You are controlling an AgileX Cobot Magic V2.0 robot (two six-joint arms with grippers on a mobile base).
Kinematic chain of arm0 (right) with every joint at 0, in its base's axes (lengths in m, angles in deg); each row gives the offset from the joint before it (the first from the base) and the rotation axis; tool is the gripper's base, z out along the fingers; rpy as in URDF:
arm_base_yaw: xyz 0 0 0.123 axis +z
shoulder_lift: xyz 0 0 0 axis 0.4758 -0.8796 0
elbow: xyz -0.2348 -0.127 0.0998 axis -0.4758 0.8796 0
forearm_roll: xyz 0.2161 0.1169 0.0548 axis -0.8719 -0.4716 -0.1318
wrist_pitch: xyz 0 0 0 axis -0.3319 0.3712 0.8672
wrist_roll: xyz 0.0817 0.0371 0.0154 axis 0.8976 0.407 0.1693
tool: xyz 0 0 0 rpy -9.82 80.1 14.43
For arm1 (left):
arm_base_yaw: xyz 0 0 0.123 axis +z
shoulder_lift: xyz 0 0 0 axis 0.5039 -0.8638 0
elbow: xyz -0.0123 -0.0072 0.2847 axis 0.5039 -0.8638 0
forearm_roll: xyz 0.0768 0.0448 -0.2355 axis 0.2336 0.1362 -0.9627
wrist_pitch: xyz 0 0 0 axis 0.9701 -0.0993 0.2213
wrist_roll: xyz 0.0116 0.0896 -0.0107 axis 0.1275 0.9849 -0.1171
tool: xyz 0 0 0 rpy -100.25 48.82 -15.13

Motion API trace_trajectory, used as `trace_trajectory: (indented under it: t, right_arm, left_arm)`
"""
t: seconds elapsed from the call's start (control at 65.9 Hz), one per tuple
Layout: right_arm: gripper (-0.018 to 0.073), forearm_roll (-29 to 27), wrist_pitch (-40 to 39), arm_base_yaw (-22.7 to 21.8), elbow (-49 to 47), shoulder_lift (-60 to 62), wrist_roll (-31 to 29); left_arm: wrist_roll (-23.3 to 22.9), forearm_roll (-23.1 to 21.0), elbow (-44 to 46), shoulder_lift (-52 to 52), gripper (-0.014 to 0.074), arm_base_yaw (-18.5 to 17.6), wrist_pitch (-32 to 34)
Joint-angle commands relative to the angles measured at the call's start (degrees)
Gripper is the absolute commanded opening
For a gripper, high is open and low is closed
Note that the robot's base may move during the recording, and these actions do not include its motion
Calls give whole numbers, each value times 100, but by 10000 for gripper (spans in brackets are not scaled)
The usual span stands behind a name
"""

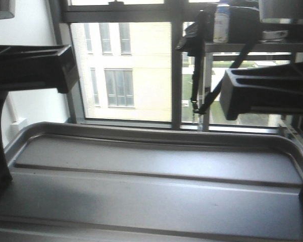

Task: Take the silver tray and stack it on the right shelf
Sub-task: 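Hold the tray in both grippers while the base drives to another shelf, then carry the tray toward the larger grey tray on the shelf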

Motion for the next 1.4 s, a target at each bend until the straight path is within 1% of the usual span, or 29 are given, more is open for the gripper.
trace_trajectory:
  t: [0.0, 1.381]
  right_arm:
    - [52, 429, 1118, -35, -89, 120, -30]
    - [52, 429, 1140, -35, -89, 120, -30]
  left_arm:
    - [-81, 520, 114, 173, -100, 57, -1362]
    - [-81, 520, 114, 173, -100, 57, -1362]
